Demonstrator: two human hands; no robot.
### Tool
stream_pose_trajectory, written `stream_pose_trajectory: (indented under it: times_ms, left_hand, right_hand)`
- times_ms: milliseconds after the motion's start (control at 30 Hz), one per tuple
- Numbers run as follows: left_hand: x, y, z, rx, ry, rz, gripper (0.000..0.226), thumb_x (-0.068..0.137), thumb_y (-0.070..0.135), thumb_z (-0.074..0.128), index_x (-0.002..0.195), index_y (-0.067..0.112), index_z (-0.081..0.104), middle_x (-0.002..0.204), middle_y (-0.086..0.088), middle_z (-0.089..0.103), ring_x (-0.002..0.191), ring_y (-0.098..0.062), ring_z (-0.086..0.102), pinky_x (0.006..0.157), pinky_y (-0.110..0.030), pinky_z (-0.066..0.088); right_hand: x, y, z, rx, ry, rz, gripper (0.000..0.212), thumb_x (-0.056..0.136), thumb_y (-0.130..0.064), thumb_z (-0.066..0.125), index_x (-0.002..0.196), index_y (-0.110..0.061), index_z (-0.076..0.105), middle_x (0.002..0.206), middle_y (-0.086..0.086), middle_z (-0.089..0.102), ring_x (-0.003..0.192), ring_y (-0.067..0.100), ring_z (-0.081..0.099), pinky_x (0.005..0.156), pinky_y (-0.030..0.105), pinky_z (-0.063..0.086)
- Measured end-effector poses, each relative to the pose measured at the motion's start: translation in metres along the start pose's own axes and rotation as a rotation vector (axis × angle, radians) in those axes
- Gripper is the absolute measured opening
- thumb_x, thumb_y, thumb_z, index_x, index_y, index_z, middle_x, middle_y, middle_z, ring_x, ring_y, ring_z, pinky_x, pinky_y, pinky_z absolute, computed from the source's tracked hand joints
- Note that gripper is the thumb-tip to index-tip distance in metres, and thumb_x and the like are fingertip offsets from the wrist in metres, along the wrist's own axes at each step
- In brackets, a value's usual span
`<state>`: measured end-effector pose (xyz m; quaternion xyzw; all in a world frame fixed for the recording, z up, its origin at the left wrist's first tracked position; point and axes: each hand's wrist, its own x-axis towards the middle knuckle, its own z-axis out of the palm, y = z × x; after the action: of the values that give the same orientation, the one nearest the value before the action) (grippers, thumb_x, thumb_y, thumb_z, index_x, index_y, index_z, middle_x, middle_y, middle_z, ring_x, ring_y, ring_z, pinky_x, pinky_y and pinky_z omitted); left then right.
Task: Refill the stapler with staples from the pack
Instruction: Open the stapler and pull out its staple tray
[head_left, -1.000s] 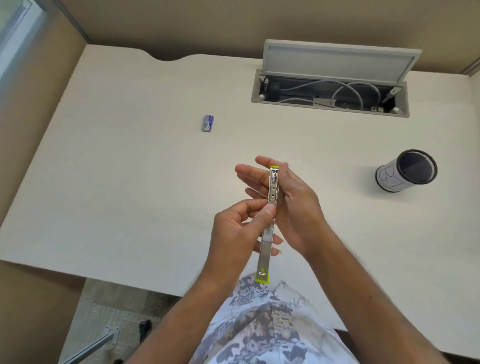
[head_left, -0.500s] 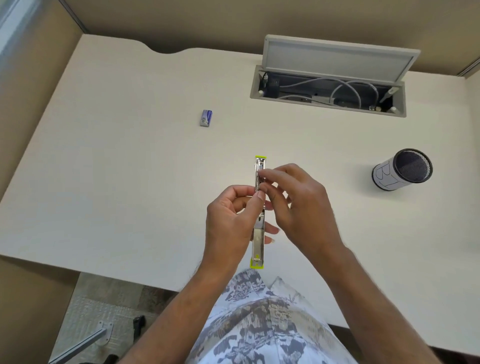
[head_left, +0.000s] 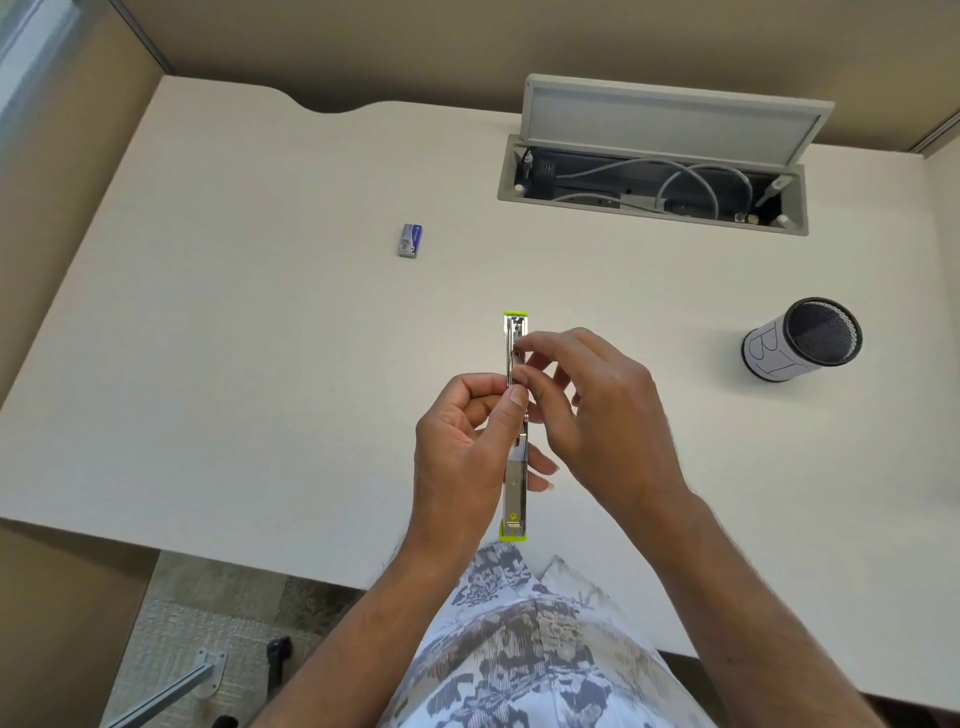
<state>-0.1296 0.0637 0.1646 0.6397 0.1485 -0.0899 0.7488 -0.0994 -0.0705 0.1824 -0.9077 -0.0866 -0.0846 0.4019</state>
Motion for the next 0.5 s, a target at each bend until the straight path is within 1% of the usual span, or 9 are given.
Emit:
stream_pose_trajectory:
  times_ms: [300, 500]
  left_hand:
    - [-0.0018, 0.0004, 0.0008, 0.006, 0.009, 0.01, 0.013, 0.103, 0.02, 0.065, 0.109, 0.008, 0.065, 0.091, -0.011, 0.078, 0.056, -0.033, 0.076, 0.049, -0.037, 0.062]
    - [-0.0025, -0.0001, 0.0009, 0.011, 0.01, 0.017, 0.013, 0.102, 0.021, 0.066, 0.109, 0.01, 0.066, 0.091, -0.009, 0.078, 0.057, -0.033, 0.077, 0.049, -0.037, 0.062]
  right_hand:
    - [-0.0001, -0.003, -0.0029, -0.041, 0.016, -0.016, 0.013, 0.097, -0.015, 0.067, 0.108, -0.011, 0.073, 0.096, 0.002, 0.073, 0.077, 0.02, 0.066, 0.064, 0.036, 0.054]
    - [-0.0009, -0.0033, -0.0021, -0.051, 0.041, -0.032, 0.013, 0.097, -0.013, 0.067, 0.106, -0.01, 0.075, 0.097, 0.003, 0.074, 0.076, 0.022, 0.067, 0.065, 0.041, 0.056]
